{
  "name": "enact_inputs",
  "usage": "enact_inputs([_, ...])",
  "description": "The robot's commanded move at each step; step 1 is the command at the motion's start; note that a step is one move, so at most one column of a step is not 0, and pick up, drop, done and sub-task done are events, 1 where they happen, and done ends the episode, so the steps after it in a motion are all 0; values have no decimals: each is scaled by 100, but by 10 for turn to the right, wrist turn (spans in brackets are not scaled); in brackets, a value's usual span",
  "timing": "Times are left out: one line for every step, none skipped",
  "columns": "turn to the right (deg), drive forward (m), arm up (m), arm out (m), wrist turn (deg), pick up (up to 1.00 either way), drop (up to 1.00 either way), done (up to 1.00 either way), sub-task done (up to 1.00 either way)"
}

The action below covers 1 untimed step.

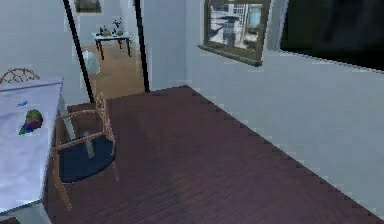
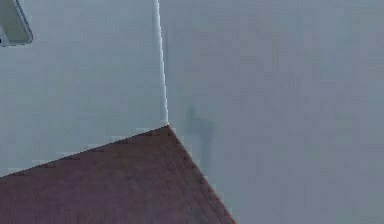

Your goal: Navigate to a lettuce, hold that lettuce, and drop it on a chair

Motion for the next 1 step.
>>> enact_inputs([0, 55, 0, 0, 0, 0, 0, 0, 0])
